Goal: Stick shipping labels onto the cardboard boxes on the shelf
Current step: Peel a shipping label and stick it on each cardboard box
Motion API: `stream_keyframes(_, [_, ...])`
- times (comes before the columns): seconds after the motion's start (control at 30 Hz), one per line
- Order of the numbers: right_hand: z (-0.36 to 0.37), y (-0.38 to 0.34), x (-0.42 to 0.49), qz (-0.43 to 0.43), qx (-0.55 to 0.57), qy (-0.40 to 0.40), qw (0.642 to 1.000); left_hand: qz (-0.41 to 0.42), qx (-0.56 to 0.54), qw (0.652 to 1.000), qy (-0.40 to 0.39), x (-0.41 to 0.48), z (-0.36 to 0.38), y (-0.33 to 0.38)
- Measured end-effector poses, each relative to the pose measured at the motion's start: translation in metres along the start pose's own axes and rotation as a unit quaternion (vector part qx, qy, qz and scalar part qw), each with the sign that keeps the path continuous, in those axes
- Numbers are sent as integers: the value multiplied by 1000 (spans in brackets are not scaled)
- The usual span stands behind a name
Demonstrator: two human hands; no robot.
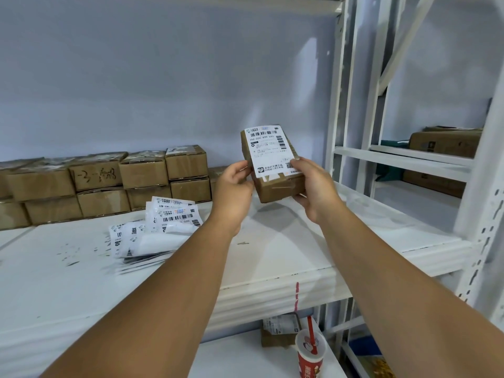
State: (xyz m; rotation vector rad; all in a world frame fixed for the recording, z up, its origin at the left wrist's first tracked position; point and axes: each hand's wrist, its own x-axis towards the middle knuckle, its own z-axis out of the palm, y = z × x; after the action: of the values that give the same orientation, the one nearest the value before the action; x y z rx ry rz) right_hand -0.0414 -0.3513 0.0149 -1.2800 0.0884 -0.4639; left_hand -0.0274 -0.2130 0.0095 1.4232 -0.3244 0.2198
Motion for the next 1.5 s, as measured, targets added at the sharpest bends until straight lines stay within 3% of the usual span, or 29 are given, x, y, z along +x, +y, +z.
stream_keyframes(0.17, [-3,7,6,8,-54,67,996,-8,70,997,-19,-2,0,-4])
stream_keyframes(0.3, [-5,18,19,-11,-128,107,986,8,189,981,-45,-7,3,-9])
stream_keyframes(0.5, [-4,21,21,-32,-199,139,970,-7,197,966,-165,-20,11,-6])
stream_keyframes(0.67, [-3,20,16,4,-240,99,966,-13,204,959,-198,-18,11,-10])
stream_keyframes(0.73, [-2,19,12,9,-304,88,949,-10,223,952,-208,-14,11,-15])
stream_keyframes(0.83, [1,17,3,-12,-428,80,900,-22,268,941,-206,-10,11,-22])
stream_keyframes(1.0, [3,22,-2,-52,-496,16,867,-47,257,958,-123,-9,8,-19])
stream_keyframes(1.17, [1,25,4,-40,-508,34,860,-39,278,958,-57,-2,5,-24])
stream_keyframes(1.3, [-3,26,17,-30,-527,103,843,-32,285,957,-55,-1,4,-26])
stream_keyframes(1.5, [-11,31,38,-31,-553,90,827,-18,313,948,-60,-2,5,-23])
